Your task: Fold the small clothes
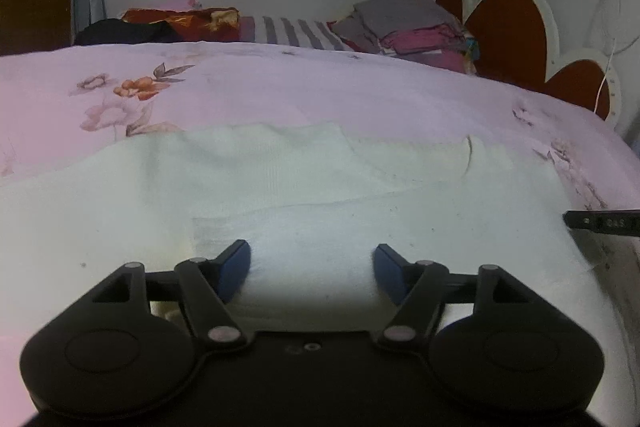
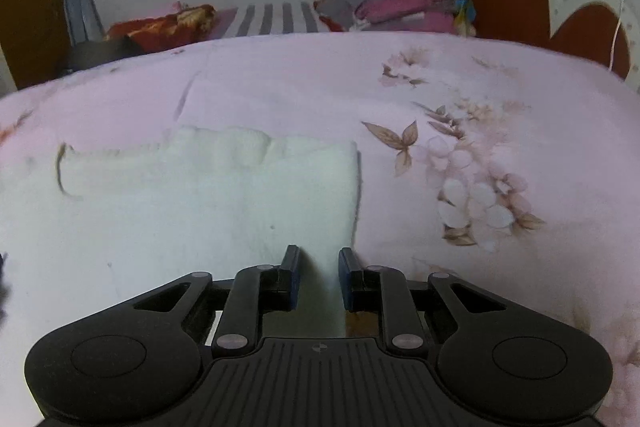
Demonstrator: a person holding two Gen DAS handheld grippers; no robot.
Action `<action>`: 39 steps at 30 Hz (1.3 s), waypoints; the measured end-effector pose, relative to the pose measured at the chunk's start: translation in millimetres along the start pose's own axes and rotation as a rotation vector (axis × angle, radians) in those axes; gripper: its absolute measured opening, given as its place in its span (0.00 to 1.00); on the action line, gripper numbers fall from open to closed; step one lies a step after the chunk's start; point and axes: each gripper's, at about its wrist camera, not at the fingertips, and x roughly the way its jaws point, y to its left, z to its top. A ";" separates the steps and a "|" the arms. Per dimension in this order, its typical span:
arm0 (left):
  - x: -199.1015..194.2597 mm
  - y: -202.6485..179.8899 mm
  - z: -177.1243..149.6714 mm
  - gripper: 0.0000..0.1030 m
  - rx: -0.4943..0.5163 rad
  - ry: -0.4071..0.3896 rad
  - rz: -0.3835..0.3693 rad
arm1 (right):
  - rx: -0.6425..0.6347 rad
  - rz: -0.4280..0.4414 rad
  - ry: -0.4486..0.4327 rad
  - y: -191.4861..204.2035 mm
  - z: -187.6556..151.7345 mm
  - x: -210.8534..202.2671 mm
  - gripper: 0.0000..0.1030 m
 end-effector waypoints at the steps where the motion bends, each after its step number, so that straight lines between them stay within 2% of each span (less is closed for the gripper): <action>1: -3.8 1.9 0.8 0.69 -0.008 -0.009 -0.006 | -0.003 0.001 -0.003 0.8 -0.4 -5.4 0.19; 5: -26.9 20.3 -6.6 0.82 -0.071 -0.062 0.029 | 0.018 0.021 -0.048 -2.0 -7.6 -34.2 0.20; 8: -51.4 45.6 -20.7 0.86 -0.124 -0.091 0.081 | 0.015 0.025 -0.053 -1.4 -21.0 -53.4 0.22; 9: -61.0 56.6 -27.1 0.86 -0.143 -0.099 0.102 | 0.013 0.026 -0.042 -0.3 -27.0 -58.1 0.38; 11: -80.4 80.0 -39.2 0.86 -0.181 -0.110 0.151 | 0.009 0.024 -0.042 2.6 -39.0 -68.0 0.59; 14: -111.3 124.1 -59.8 0.85 -0.256 -0.131 0.231 | -0.015 0.034 -0.047 9.8 -51.8 -79.8 0.59; 18: -147.9 190.7 -82.6 0.83 -0.411 -0.153 0.331 | -0.002 0.034 -0.039 16.8 -59.6 -84.1 0.59; 21: -169.2 235.6 -94.4 0.80 -0.563 -0.188 0.368 | 0.078 0.028 -0.022 15.6 -56.4 -79.9 0.59; 24: -182.5 272.7 -105.0 0.78 -0.701 -0.242 0.363 | 0.161 0.012 -0.011 13.5 -48.8 -76.5 0.58; 27: -186.0 303.2 -112.0 0.71 -0.843 -0.296 0.289 | 0.186 0.008 -0.020 18.5 -43.5 -81.0 0.58; 31: -179.4 332.8 -110.6 0.60 -0.963 -0.358 0.231 | 0.154 0.008 -0.044 35.5 -38.8 -88.3 0.58; 33: -173.1 342.6 -110.8 0.50 -1.005 -0.383 0.226 | 0.142 0.009 -0.056 42.5 -38.2 -91.7 0.58; 36: -160.3 351.2 -111.1 0.28 -1.069 -0.403 0.214 | 0.132 0.011 -0.062 50.0 -37.2 -93.1 0.56; 37: -156.1 354.2 -110.5 0.12 -1.079 -0.394 0.208 | 0.128 0.013 -0.063 51.0 -36.9 -93.3 0.53; 38: -154.0 357.6 -111.4 0.03 -1.085 -0.372 0.208 | 0.125 0.013 -0.064 51.1 -36.7 -93.3 0.48; 39: -153.6 360.3 -112.5 0.03 -1.091 -0.370 0.203 | 0.126 0.013 -0.062 50.8 -36.5 -93.2 0.47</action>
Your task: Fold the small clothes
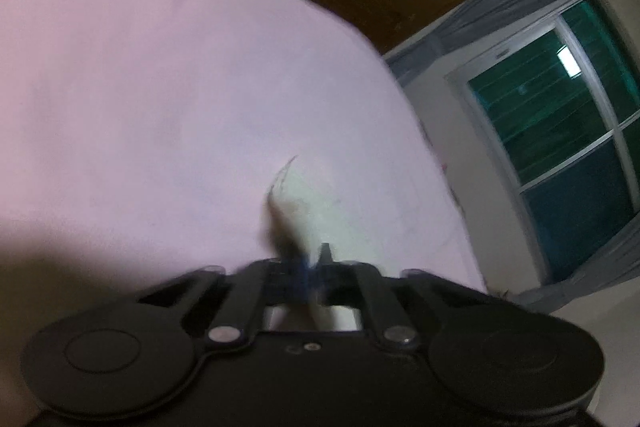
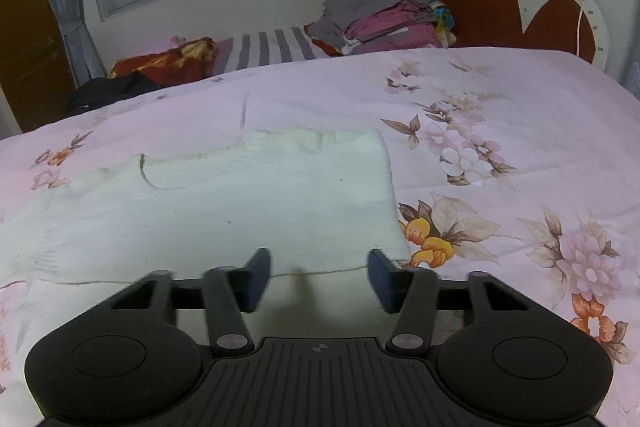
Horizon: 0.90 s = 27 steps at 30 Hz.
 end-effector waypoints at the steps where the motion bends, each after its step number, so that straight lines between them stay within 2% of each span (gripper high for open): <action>1: -1.9 -2.2 0.3 0.03 0.005 -0.004 0.002 | 0.002 0.000 0.004 -1.0 0.5 0.8 0.46; 3: -4.3 -17.5 -3.2 0.03 0.078 -0.015 0.016 | -0.001 -0.010 0.007 -3.2 1.3 1.4 0.46; 6: -8.5 -42.1 -12.3 0.03 0.156 -0.007 -0.031 | -0.014 -0.021 -0.003 -5.4 2.9 -0.2 0.46; 9: -6.5 -79.7 -34.5 0.03 0.260 0.027 -0.085 | -0.042 -0.033 -0.011 -6.9 3.4 0.6 0.46; 12: 0.3 -127.4 -68.1 0.03 0.388 0.087 -0.136 | -0.041 -0.026 -0.016 -11.2 4.4 3.2 0.46; 18: 9.4 -205.7 -144.7 0.03 0.558 0.202 -0.230 | -0.032 0.004 -0.012 -21.9 6.2 14.4 0.46; 24: 10.7 -268.6 -230.7 0.03 0.729 0.293 -0.305 | -0.012 0.035 -0.023 -35.8 7.1 18.2 0.46; 27: 7.4 -284.6 -268.7 0.03 0.779 0.332 -0.338 | 0.012 0.048 -0.021 -46.6 6.8 20.0 0.46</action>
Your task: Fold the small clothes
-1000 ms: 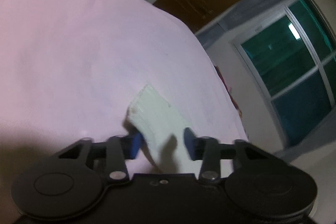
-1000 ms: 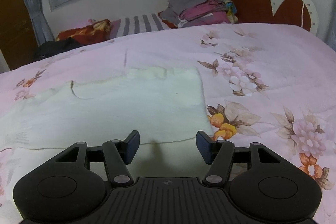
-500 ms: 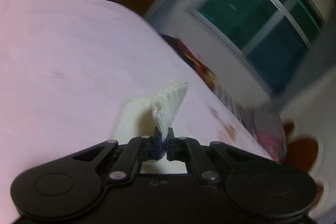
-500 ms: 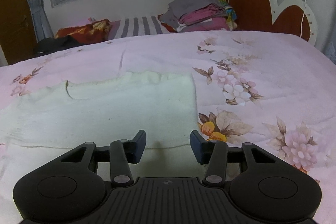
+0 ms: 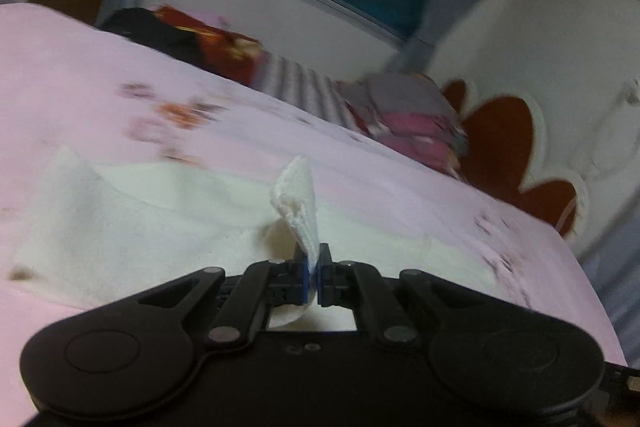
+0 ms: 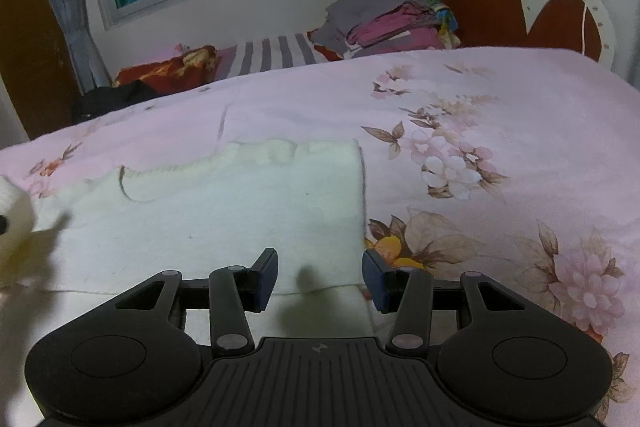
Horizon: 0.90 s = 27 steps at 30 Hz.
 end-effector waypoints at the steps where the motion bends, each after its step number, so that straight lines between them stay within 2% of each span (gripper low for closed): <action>1: 8.2 -11.9 -1.8 0.03 0.024 0.017 -0.006 | 0.005 0.004 0.002 -3.3 0.0 0.5 0.46; 2: 18.1 -16.7 0.7 0.03 0.037 0.032 -0.012 | 0.006 0.005 0.000 -6.4 -0.1 0.3 0.46; 9: 63.9 -82.3 -36.8 0.03 0.145 0.170 -0.049 | 0.057 0.010 0.000 -35.7 1.2 -3.1 0.46; 11: 73.2 -97.0 -50.6 0.07 0.160 0.209 -0.072 | 0.073 0.010 0.004 -44.4 1.5 -4.7 0.46; 12: 79.9 -103.8 -57.2 0.14 0.166 0.249 -0.101 | 0.083 0.012 0.006 -48.4 1.7 -5.7 0.46; 13: 86.6 -111.0 -64.5 0.34 0.181 0.290 -0.130 | 0.095 0.020 0.007 -52.2 1.8 -7.1 0.47; 14: 88.5 -117.4 -70.1 0.59 0.198 0.292 -0.151 | 0.106 0.034 0.009 -55.4 2.1 -8.0 0.47; 16: 79.4 -123.9 -75.8 0.87 0.205 0.256 -0.194 | 0.127 0.043 0.010 -58.0 3.3 -9.7 0.47; 17: 73.4 -123.3 -76.1 0.83 0.208 0.239 -0.193 | 0.136 0.047 0.009 -57.6 4.1 -10.2 0.47; 21: 38.0 -93.0 -66.8 0.81 0.205 0.150 -0.102 | 0.179 0.161 0.020 -44.8 8.6 -6.9 0.47; 24: -0.7 -48.7 -59.0 0.83 0.196 0.070 0.048 | 0.186 0.245 0.052 -22.3 9.0 4.4 0.47; 27: -36.5 0.9 -59.9 0.86 0.176 0.038 0.207 | 0.158 0.291 0.075 4.2 7.6 17.2 0.47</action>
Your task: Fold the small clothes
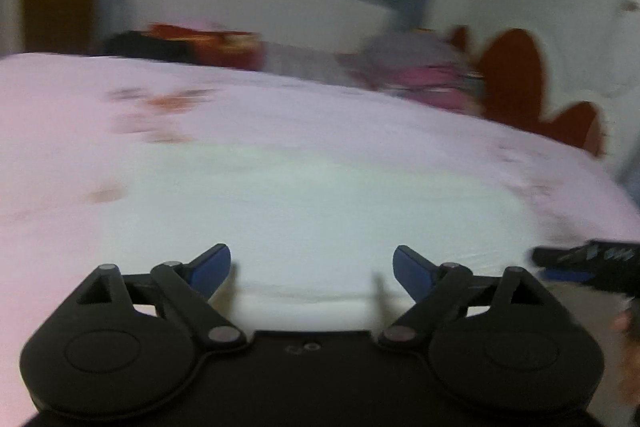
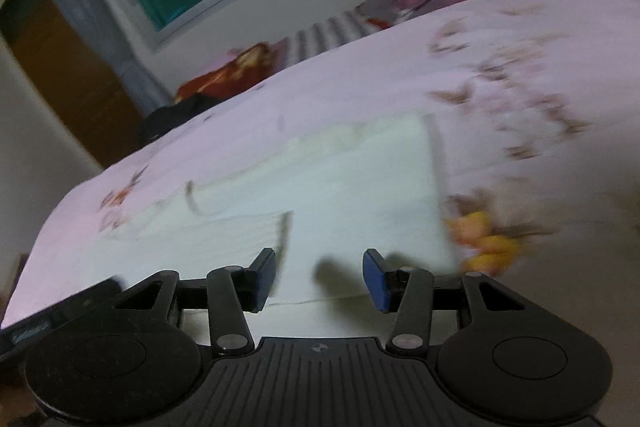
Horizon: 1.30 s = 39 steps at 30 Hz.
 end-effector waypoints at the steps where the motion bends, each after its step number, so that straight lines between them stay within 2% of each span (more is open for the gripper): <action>1: -5.3 15.5 -4.1 0.87 -0.019 0.004 0.042 | -0.005 0.007 0.012 5.4 -1.0 6.6 0.47; 3: -11.2 46.2 -14.5 0.89 -0.075 0.025 0.097 | -0.011 0.026 0.035 14.7 -3.4 20.2 0.47; 5: -12.0 60.7 -20.1 0.89 -0.091 0.041 0.103 | -0.016 0.022 0.063 20.4 -6.2 34.3 0.47; 9: -2.7 63.1 -23.1 0.89 -0.070 0.053 0.063 | -0.087 0.001 0.070 39.3 -4.9 48.0 0.46; 11: 7.1 61.8 -20.6 0.87 -0.074 0.075 0.099 | -0.124 -0.010 0.075 46.7 -4.6 51.5 0.46; 13: 9.3 65.8 -18.4 0.88 -0.082 0.064 0.097 | -0.166 -0.035 0.080 52.8 -6.2 57.3 0.46; 14: 12.0 66.9 -17.3 0.87 -0.086 0.059 0.093 | -0.180 -0.038 0.081 54.2 -7.4 58.5 0.40; 15: 14.7 67.0 -17.3 0.87 -0.080 0.060 0.092 | -0.192 -0.035 0.084 55.6 -8.0 59.6 0.14; 16: 18.3 61.7 -16.1 0.87 -0.064 0.061 0.095 | -0.203 -0.033 0.092 55.5 -8.7 62.4 0.08; 19: 25.1 53.9 -14.5 0.90 0.018 0.081 0.104 | -0.259 -0.033 0.081 58.6 -5.1 57.4 0.05; 21: 24.9 55.1 -12.1 0.84 0.018 0.078 0.097 | -0.302 -0.068 0.012 60.1 -1.0 43.1 0.04; 22: 24.0 58.1 -10.5 0.77 0.004 0.072 0.092 | -0.305 -0.099 -0.026 57.1 3.2 34.5 0.04; 23: 23.9 60.8 -9.7 0.65 -0.008 0.067 0.088 | -0.288 -0.120 -0.057 51.2 8.0 26.5 0.04; 24: 23.5 64.5 -8.4 0.60 -0.024 0.062 0.078 | -0.262 -0.136 -0.084 43.3 12.9 18.5 0.04; 26: 23.9 70.6 -6.5 0.48 -0.052 0.057 0.040 | -0.233 -0.153 -0.081 28.1 19.5 11.3 0.04; 32: 24.5 66.6 -5.7 0.31 -0.008 0.065 -0.007 | -0.230 -0.193 -0.080 12.3 18.1 7.7 0.04; 36: 24.8 64.4 -4.4 0.28 -0.001 0.074 -0.020 | -0.215 -0.207 -0.082 6.6 20.4 6.2 0.04; 39: 21.7 65.4 -2.8 0.27 -0.024 0.051 -0.041 | -0.223 -0.200 -0.086 7.7 20.0 2.6 0.04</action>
